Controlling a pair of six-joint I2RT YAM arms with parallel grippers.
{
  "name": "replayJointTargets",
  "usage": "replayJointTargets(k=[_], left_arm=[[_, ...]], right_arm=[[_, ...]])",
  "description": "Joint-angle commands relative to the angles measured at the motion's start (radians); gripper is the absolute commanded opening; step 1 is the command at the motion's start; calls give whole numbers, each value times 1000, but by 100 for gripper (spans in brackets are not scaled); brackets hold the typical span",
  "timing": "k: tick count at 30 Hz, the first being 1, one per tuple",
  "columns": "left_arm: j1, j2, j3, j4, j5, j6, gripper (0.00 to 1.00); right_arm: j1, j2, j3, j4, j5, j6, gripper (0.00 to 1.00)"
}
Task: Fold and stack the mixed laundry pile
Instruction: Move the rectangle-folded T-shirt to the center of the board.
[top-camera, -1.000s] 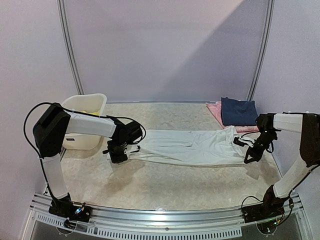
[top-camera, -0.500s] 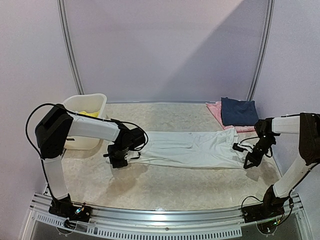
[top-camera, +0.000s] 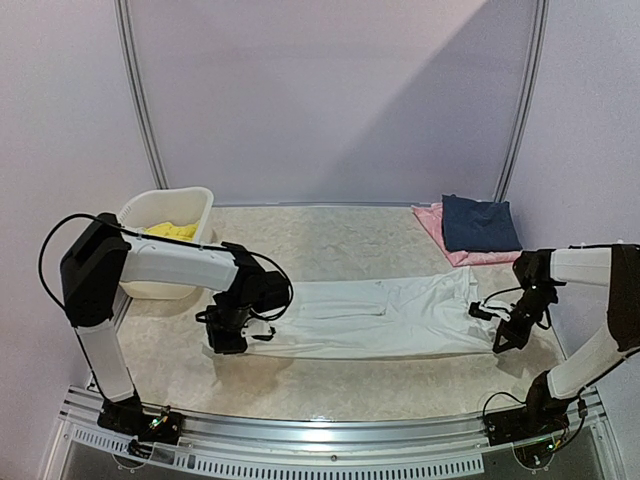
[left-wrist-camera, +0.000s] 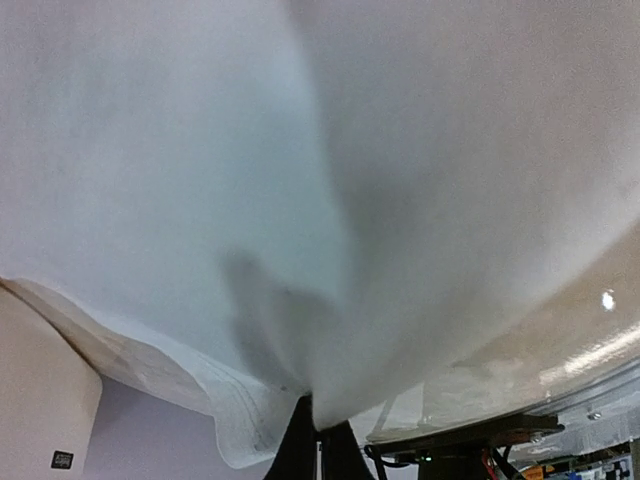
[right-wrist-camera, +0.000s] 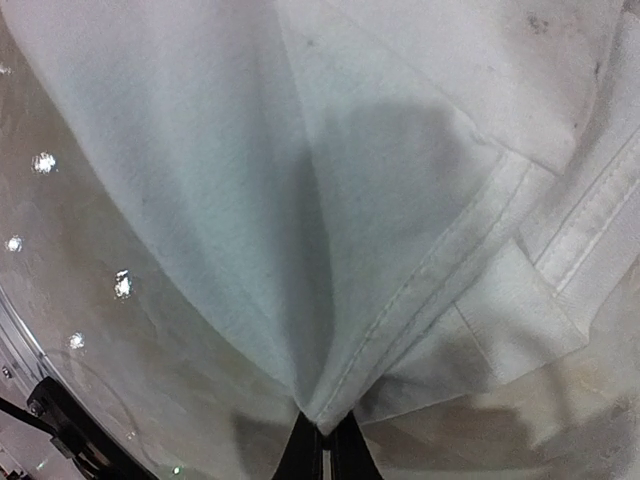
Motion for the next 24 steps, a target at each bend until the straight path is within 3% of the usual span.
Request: replayJointTargets(k=[1, 3, 4, 8, 12, 17, 24], left_arm=[[-28, 5, -7, -84, 164, 45, 0], [-32, 18, 7, -94, 142, 38, 0], [-33, 17, 17, -98, 113, 27, 7], [-44, -61, 113, -151, 38, -8, 27], [-43, -108, 345, -230, -25, -27, 34], [-25, -39, 584, 11, -28, -47, 40], [22, 212, 830, 381, 192, -329, 43]], right_arm=[[-3, -20, -25, -32, 80, -23, 1], [-3, -22, -25, -42, 87, -26, 2], [-3, -26, -24, -51, 89, -28, 4], [-3, -79, 19, -117, 86, -34, 31], [-3, -184, 152, -200, 59, -36, 54], [-3, -119, 383, -267, -107, 30, 59], [-2, 173, 646, -259, -362, 220, 60]])
